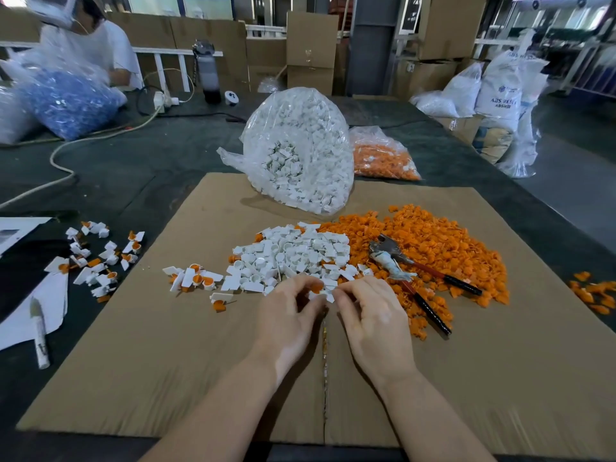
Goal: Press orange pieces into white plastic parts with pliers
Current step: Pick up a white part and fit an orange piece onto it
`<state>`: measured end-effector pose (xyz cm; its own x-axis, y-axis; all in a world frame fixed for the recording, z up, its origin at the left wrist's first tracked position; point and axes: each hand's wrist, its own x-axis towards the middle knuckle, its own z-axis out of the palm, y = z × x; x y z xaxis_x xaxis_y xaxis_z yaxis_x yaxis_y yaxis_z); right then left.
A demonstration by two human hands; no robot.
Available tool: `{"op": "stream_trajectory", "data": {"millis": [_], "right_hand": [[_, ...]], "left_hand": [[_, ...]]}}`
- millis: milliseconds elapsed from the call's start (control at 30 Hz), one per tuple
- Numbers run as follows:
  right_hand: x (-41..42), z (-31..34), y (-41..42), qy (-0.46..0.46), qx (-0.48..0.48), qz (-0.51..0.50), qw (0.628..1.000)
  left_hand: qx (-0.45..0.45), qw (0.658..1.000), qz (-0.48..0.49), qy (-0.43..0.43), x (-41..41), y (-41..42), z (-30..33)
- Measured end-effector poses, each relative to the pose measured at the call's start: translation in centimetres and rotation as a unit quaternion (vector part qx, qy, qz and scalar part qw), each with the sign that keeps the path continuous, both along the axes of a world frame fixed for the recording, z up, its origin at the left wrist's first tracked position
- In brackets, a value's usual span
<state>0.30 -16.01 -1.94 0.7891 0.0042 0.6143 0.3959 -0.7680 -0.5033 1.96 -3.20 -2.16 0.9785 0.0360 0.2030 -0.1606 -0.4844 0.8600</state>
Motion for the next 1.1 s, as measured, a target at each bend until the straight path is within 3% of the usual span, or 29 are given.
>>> {"op": "stream_trajectory", "data": {"millis": [367,600,733,867,1100], "right_hand": [[0.1,-0.4,0.0,-0.015,0.003,-0.005,1.000],[0.4,-0.6,-0.2,-0.038,-0.015,-0.057,0.998],[0.4,-0.6,-0.4,-0.028,-0.024,-0.149,0.988],[0.4,-0.5,-0.1,0.023,-0.015,-0.215,0.976],[0.5,-0.8,0.1,0.088,-0.068,-0.202,0.973]], "left_hand": [[-0.003,0.981,0.195,-0.025,-0.5,4.7,0.0],[0.122,0.948,0.293,0.014,0.7,6.1,-0.3],[0.209,0.947,0.242,-0.026,0.3,5.3,-0.4],[0.286,0.940,0.185,-0.004,0.3,5.0,-0.2],[0.259,0.953,0.154,-0.039,0.5,5.0,-0.2]]}}
